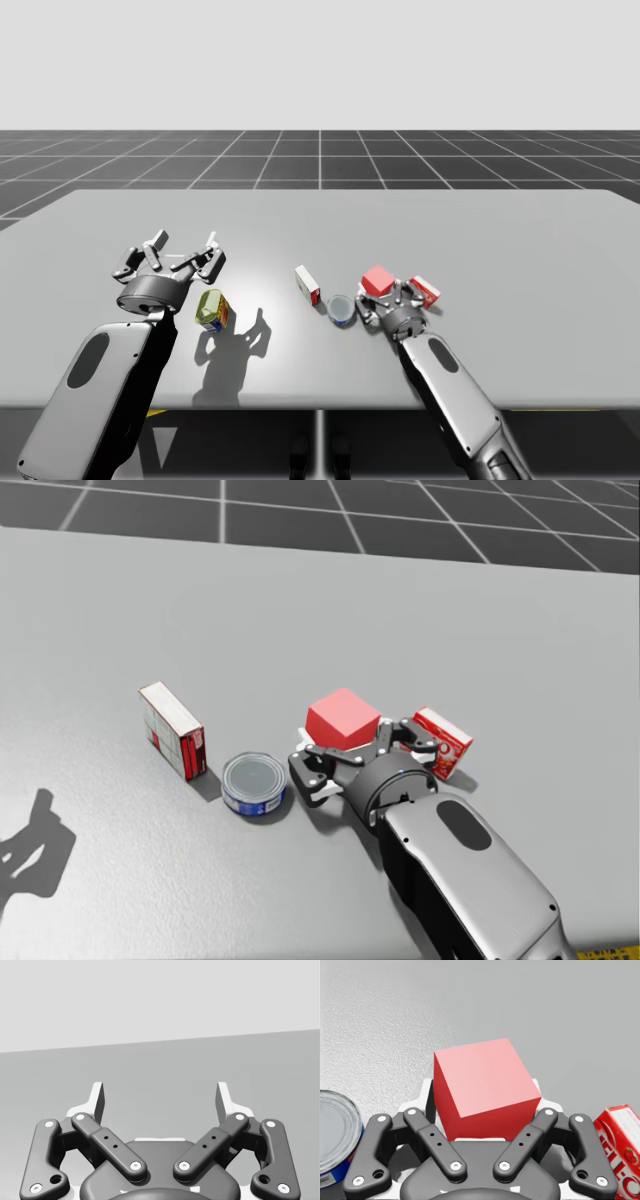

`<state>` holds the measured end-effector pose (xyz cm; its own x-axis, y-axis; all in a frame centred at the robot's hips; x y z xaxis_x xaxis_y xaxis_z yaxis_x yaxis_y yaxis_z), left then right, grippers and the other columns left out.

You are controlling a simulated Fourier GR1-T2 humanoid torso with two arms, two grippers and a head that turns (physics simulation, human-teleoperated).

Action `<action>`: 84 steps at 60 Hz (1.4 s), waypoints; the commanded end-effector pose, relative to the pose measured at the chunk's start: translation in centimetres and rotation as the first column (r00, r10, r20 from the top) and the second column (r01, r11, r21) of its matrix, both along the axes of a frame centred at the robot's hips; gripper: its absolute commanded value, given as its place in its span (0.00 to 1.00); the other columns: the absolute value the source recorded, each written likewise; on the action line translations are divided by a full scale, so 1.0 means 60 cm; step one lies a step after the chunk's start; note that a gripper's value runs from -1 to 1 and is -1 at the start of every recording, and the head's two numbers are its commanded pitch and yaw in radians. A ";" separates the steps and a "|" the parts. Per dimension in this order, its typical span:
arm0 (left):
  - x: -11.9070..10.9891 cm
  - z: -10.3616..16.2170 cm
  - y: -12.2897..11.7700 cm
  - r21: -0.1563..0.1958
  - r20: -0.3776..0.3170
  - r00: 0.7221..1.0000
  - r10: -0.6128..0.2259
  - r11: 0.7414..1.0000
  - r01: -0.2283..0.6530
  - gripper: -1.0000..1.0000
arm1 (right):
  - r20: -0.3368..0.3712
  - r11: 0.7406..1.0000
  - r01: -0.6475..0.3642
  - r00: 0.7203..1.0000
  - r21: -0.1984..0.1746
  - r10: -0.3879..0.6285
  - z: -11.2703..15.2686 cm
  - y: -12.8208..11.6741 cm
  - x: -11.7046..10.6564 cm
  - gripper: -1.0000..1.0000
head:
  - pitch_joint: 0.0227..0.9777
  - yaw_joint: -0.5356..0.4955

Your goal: Find the red cube and pick it up.

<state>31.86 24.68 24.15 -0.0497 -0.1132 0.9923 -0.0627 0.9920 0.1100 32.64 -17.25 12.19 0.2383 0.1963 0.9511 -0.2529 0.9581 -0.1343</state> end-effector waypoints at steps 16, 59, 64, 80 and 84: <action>-0.003 0.000 -0.002 0.008 -0.001 1.000 -0.003 1.000 0.003 0.00 | -0.016 0.999 -0.008 1.000 -0.032 0.008 -0.011 -0.009 -0.011 1.00 | 0.74 0.31; -0.001 -0.005 -0.007 0.018 -0.004 1.000 -0.007 1.000 0.007 0.00 | 0.032 1.000 -0.001 0.999 -0.009 0.001 0.012 -0.021 -0.016 1.00 | 0.44 0.29; -0.002 -0.004 -0.007 0.019 -0.004 1.000 -0.006 1.000 0.006 0.00 | 0.063 1.000 -0.002 0.998 0.003 0.002 0.040 -0.021 -0.019 1.00 | 0.44 0.29; -0.003 -0.004 -0.009 0.023 -0.002 1.000 -0.011 1.000 0.011 0.00 | 0.170 1.000 0.013 0.985 0.008 -0.014 0.127 -0.033 -0.021 1.00 | 0.43 0.29; -0.004 -0.004 -0.010 0.023 -0.002 1.000 -0.011 1.000 0.011 0.00 | 0.206 1.000 0.013 0.978 0.016 -0.016 0.156 -0.035 -0.023 1.00 | 0.43 0.29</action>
<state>31.68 24.17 23.90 -0.0485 -0.1342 0.9898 -0.0532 0.9899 0.1316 30.15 -18.36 17.25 0.1254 0.2067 0.9703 -0.3376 0.9286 -0.1542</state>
